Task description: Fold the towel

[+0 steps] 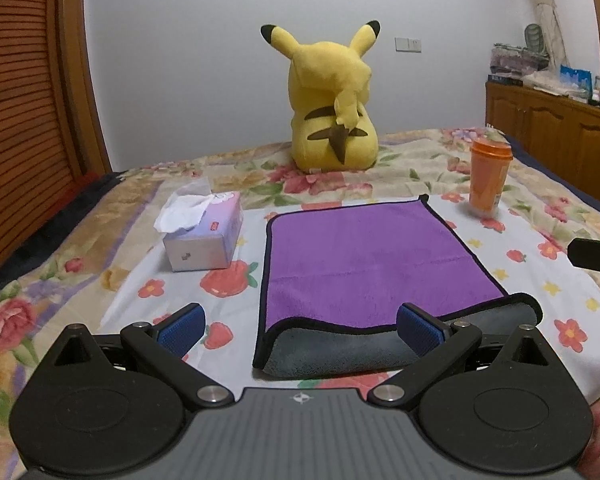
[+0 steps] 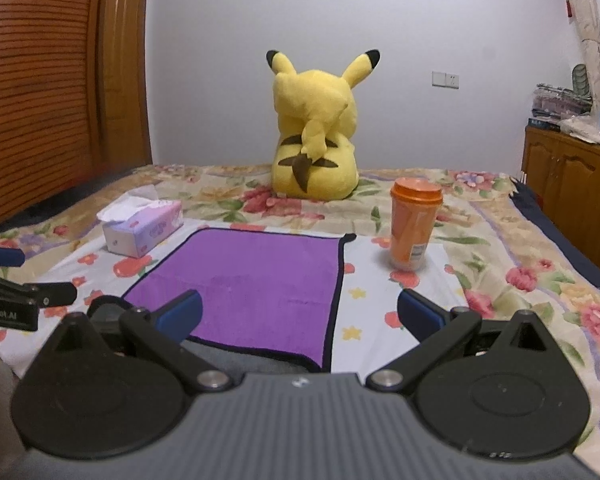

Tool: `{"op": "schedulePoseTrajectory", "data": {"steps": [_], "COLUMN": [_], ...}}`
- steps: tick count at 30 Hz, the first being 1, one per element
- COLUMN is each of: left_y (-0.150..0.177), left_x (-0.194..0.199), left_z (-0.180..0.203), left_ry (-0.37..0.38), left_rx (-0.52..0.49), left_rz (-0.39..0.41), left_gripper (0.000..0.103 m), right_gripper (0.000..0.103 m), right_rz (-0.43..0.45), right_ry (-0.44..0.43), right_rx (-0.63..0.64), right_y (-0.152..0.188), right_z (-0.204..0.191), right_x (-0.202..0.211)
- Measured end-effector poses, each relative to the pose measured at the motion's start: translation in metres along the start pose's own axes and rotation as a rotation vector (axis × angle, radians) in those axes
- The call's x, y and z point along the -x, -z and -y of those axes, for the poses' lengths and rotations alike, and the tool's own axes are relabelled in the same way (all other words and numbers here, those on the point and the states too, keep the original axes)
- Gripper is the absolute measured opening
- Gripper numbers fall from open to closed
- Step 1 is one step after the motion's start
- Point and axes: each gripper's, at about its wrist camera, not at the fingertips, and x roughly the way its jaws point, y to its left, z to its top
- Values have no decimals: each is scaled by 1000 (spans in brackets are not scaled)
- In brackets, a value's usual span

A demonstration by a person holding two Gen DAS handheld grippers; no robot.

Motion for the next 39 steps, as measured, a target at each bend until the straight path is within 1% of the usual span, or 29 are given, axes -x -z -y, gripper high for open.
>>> {"op": "schedulePoseTrajectory", "data": {"steps": [11, 21, 27, 31, 37, 38, 39], "left_y": [-2, -2, 1, 3, 5, 6, 6], "left_x": [-32, -68, -87, -98, -109, -111, -112], "left_z": [-6, -21, -31, -39, -49, -50, -50], "left_ry": [24, 37, 37, 25, 32, 37, 42], "left_rx": [2, 28, 50, 75, 114, 117, 120], "left_rz": [-47, -100, -134, -158, -193, -197, -201], "left_gripper": [103, 103, 98, 96, 87, 86, 85], "right_gripper": [103, 103, 103, 103, 102, 101, 95], "right_rz": [-83, -171, -218, -248, -285, -290, -292], "right_ry": [-28, -66, -86, -95, -92, -89, -87], "right_rx": [31, 56, 52, 58, 56, 56, 55], "right_y": [4, 9, 14, 15, 19, 20, 20], "right_z": [-3, -4, -2, -2, 2, 3, 3], "right_x": [-29, -57, -71, -81, -96, -98, -100]}}
